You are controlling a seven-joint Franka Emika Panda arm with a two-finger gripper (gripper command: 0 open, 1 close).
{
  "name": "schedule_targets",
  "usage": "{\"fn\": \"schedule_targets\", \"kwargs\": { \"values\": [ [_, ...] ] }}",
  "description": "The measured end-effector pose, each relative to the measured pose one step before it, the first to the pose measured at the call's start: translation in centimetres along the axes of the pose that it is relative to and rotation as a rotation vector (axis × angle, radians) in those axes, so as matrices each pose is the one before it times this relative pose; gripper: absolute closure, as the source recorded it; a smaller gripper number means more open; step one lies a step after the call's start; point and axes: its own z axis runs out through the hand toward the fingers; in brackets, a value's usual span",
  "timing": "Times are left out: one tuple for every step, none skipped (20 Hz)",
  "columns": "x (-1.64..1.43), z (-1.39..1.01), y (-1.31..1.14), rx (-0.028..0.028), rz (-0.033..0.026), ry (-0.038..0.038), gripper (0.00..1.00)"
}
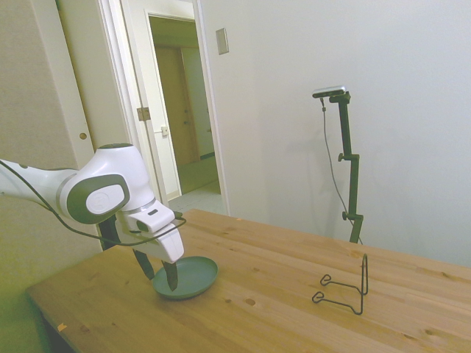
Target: Load the plate
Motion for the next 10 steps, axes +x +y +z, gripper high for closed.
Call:
{"fn": "schedule_targets", "kwargs": {
  "values": [
    [0.029, 0.038, -0.023, 0.00046, 0.00187, 0.00035, 0.0],
    [-0.013, 0.151, 0.036, 0.00289, 0.01233, 0.00331, 0.0],
    [0.055, 0.089, -0.04, 0.00553, 0.01481, 0.00566, 0.0],
    [0.13, 0.112, -0.122, 0.00718, 0.01665, 0.00674, 0.0],
    [0.143, 0.216, -0.112, 0.00258, 0.01575, 0.00151, 0.0],
    [0.249, 0.281, -0.17, 0.00162, 0.01535, -0.00034, 0.0],
    [0.368, 0.254, -0.212, 0.00019, 0.01375, -0.00271, 0.0],
    [0.537, 0.183, -0.283, -0.00023, 0.01026, -0.00413, 0.0],
    [0.68, 0.122, -0.288, 0.00073, 0.00993, -0.0046, 0.0],
    [0.929, -0.026, -0.313, 0.00275, 0.01163, -0.00375, 0.0]
  ]
}}
